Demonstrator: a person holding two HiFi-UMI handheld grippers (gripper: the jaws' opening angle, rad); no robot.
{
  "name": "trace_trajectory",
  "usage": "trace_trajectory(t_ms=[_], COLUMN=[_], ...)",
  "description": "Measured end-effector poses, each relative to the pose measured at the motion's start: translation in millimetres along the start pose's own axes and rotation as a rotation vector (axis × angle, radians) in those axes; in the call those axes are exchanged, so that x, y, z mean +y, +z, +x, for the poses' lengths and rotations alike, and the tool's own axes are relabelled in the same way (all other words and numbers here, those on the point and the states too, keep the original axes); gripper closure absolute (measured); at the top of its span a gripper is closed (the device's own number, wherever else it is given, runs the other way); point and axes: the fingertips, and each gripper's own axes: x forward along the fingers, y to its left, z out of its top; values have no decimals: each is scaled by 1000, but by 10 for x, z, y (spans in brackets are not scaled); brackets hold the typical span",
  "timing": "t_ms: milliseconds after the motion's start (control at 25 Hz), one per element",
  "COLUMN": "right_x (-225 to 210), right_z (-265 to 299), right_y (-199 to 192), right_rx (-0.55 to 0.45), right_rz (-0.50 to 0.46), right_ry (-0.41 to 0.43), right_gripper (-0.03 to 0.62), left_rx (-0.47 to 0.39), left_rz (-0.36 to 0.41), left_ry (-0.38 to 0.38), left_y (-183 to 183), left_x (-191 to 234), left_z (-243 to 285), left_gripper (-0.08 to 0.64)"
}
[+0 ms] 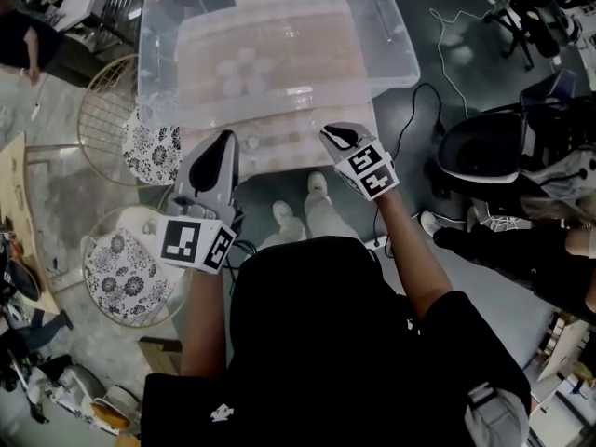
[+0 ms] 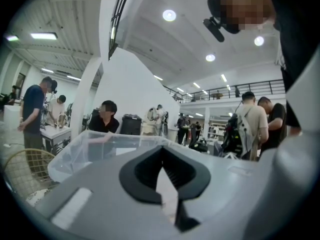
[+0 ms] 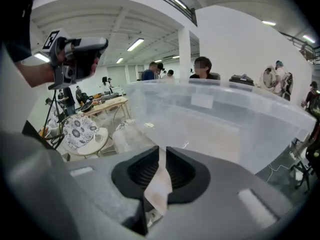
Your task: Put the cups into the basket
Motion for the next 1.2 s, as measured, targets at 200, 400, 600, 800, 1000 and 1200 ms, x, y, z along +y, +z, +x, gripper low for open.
trace_trajectory(t_ms=[200, 400, 600, 800, 1000, 1200], right_x=[-101, -116, -68, -66, -131, -158], right_z=[298, 563, 805, 933, 1044, 1043], right_y=[-250, -484, -715, -874, -964, -1021], right_rx=[138, 271, 377, 446, 507, 542], right_rz=[-97, -265, -414, -525, -590, -639], right_ry=[45, 97, 150, 174, 177, 162], right_gripper=[513, 480, 475, 472, 472, 568], left_rx=[22, 45, 63, 82, 88, 83], left_rz=[-23, -33, -40, -54, -51, -50], left_ry=[41, 61, 82, 106, 135, 159], left_y=[-38, -87, -136, -198, -170, -155], left_x=[35, -10, 43, 90, 190, 246], left_z=[129, 226, 303, 348, 360, 299], left_gripper=[557, 557, 557, 557, 555, 555])
